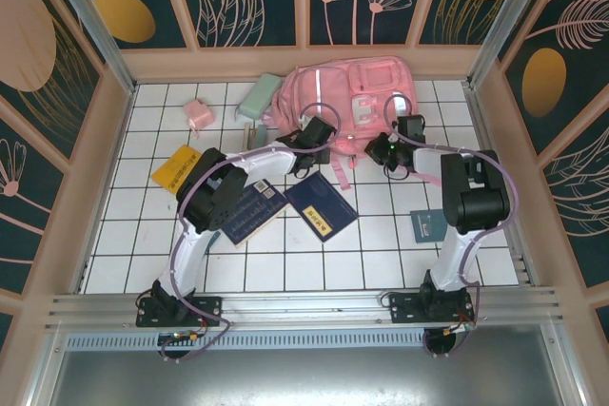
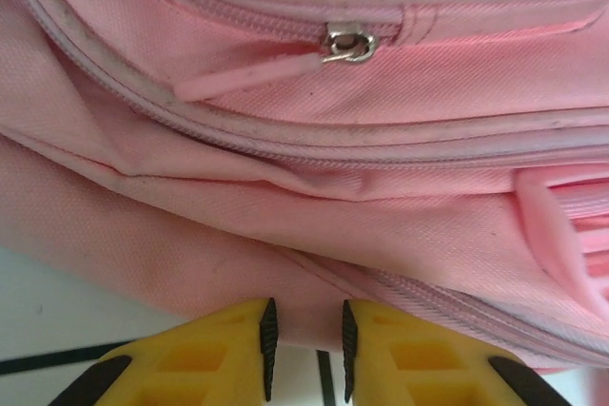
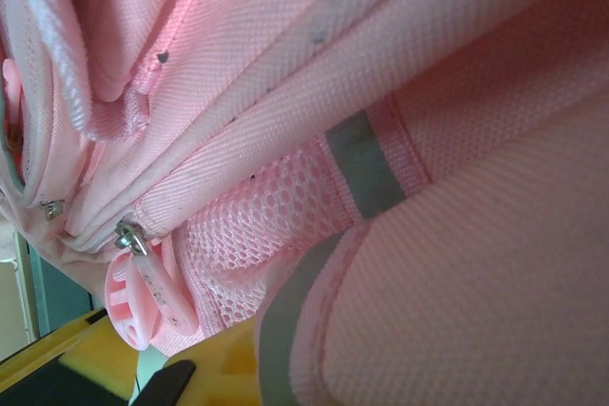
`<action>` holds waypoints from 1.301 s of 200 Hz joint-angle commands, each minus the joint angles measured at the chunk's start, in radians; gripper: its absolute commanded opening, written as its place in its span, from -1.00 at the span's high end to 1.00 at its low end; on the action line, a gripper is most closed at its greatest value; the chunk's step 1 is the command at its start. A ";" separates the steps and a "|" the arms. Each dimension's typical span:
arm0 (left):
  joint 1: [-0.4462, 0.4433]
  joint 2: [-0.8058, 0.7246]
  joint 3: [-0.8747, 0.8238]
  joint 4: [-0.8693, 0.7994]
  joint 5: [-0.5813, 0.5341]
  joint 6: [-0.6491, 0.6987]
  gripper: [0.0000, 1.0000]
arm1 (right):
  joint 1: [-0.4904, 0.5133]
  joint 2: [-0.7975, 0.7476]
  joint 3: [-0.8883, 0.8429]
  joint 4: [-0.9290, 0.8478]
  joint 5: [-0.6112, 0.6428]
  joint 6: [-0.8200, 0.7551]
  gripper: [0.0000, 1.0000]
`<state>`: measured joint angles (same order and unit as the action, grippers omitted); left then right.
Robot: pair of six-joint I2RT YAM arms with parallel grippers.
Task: Pack the student bag
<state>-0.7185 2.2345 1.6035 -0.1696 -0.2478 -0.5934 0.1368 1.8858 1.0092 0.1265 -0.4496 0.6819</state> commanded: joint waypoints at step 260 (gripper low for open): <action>-0.101 0.169 0.244 -0.118 0.201 -0.056 0.31 | -0.003 0.052 0.062 0.010 0.026 -0.032 1.00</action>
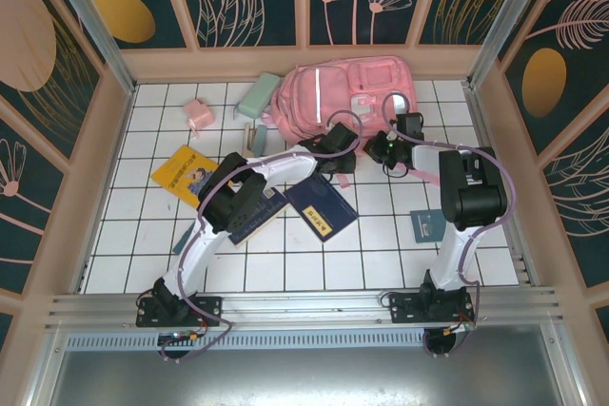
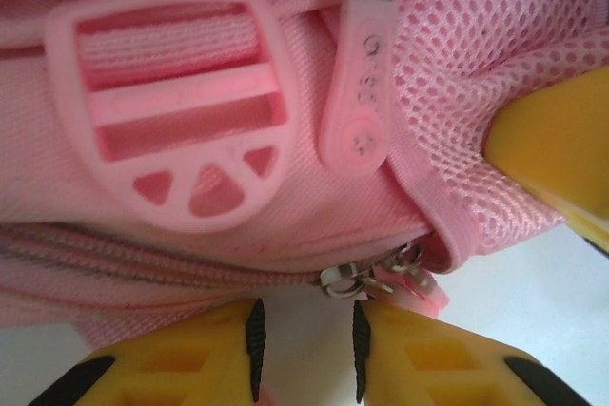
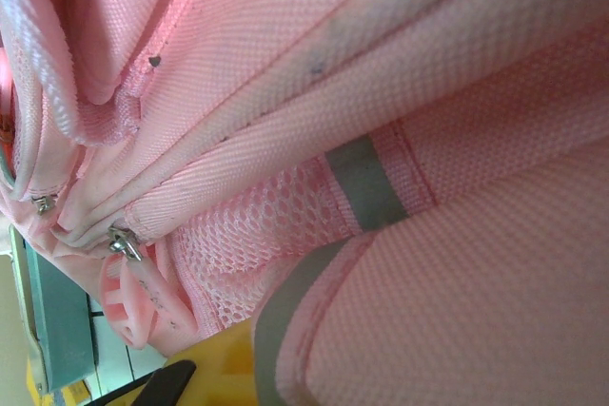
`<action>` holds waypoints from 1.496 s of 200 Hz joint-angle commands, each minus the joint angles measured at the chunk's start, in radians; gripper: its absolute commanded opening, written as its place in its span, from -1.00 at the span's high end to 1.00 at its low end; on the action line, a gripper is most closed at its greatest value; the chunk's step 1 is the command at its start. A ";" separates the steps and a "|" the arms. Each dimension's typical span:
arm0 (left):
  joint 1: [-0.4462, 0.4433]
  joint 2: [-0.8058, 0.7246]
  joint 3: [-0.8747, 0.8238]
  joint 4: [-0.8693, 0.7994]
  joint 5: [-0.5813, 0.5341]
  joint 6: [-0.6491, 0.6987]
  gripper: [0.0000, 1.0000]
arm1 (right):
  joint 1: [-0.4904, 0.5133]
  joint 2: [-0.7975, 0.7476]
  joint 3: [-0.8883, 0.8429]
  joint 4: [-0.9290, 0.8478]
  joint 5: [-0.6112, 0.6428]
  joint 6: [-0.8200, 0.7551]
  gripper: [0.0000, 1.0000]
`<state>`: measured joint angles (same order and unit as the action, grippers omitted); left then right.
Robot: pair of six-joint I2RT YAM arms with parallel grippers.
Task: Pack the student bag
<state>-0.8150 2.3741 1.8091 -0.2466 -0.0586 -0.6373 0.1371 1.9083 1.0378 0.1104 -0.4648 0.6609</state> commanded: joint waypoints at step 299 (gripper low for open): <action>-0.007 0.105 0.155 -0.117 0.028 -0.192 0.40 | -0.003 0.038 0.036 0.015 0.046 -0.012 1.00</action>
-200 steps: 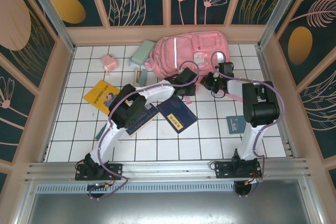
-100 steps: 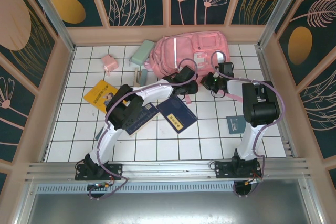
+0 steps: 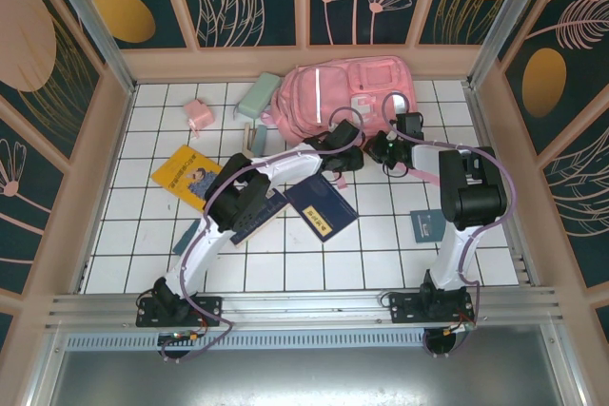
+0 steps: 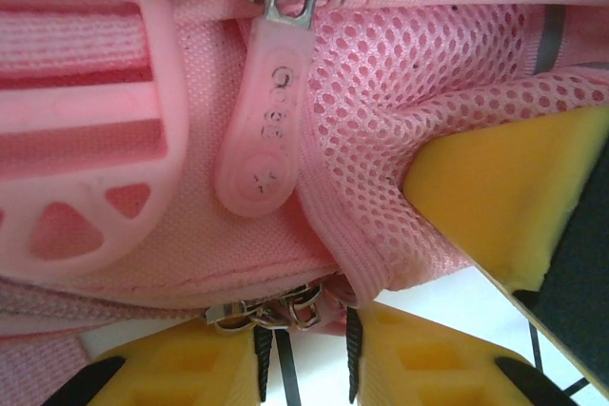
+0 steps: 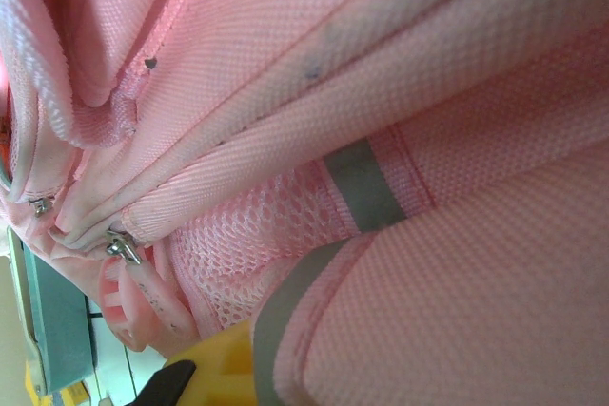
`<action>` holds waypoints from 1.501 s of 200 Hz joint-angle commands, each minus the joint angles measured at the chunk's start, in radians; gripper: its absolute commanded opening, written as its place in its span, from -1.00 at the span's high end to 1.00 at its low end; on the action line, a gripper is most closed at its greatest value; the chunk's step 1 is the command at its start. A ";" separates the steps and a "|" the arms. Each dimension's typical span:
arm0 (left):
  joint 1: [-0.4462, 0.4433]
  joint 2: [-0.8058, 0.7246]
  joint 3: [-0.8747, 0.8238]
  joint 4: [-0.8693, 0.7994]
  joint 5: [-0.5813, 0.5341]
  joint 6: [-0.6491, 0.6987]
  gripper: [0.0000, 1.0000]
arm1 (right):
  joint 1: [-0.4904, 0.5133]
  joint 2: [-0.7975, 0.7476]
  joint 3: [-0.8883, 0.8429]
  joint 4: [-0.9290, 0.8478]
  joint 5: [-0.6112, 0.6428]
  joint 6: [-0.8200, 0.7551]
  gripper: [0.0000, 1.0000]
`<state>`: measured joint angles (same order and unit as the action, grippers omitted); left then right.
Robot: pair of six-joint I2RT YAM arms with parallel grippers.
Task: Pack the student bag
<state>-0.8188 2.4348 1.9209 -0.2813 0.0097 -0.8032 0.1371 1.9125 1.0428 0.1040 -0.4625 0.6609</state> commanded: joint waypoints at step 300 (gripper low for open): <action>0.051 -0.304 -0.300 -0.246 -0.314 0.100 1.00 | -0.076 -0.134 -0.077 0.016 0.100 -0.009 1.00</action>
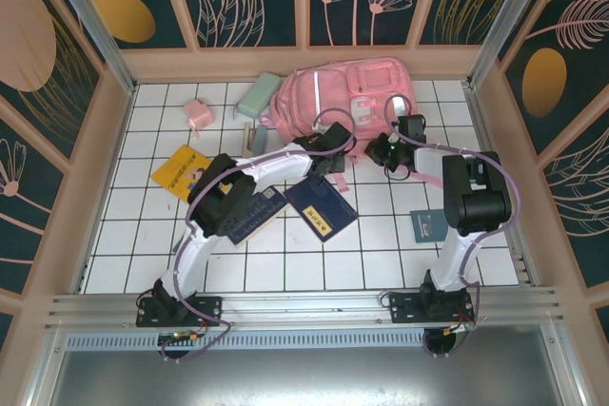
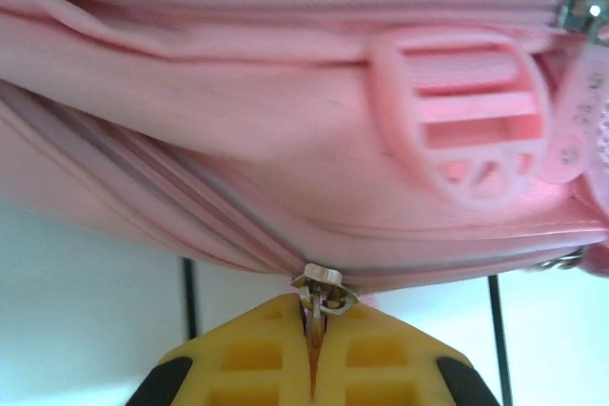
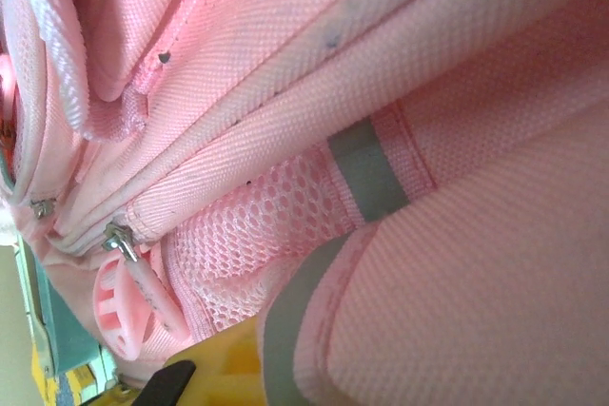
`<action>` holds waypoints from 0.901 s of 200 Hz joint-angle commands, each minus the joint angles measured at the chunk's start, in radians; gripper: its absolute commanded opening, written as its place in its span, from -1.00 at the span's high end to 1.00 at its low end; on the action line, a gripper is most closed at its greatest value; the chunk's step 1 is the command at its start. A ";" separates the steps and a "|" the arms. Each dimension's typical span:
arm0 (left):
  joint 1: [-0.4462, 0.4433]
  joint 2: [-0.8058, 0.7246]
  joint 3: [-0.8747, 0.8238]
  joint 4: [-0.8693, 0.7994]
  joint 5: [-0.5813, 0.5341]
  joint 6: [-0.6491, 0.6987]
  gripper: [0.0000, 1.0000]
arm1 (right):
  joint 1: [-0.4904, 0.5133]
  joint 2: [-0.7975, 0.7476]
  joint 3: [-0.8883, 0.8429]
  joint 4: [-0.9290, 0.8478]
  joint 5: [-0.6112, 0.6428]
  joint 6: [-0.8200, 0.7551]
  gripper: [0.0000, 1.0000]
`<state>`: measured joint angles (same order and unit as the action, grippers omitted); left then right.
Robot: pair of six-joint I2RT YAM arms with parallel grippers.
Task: Pack the student bag
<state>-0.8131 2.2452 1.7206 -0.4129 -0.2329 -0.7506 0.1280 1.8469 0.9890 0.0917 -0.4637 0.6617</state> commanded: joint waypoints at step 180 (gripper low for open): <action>-0.014 -0.213 -0.147 0.016 0.326 0.145 1.00 | -0.179 -0.144 0.075 -0.096 0.185 -0.013 -0.26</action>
<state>-0.8009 1.9953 1.5211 -0.3935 0.0143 -0.5598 -0.0711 1.7943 1.0679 -0.0093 -0.3595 0.6456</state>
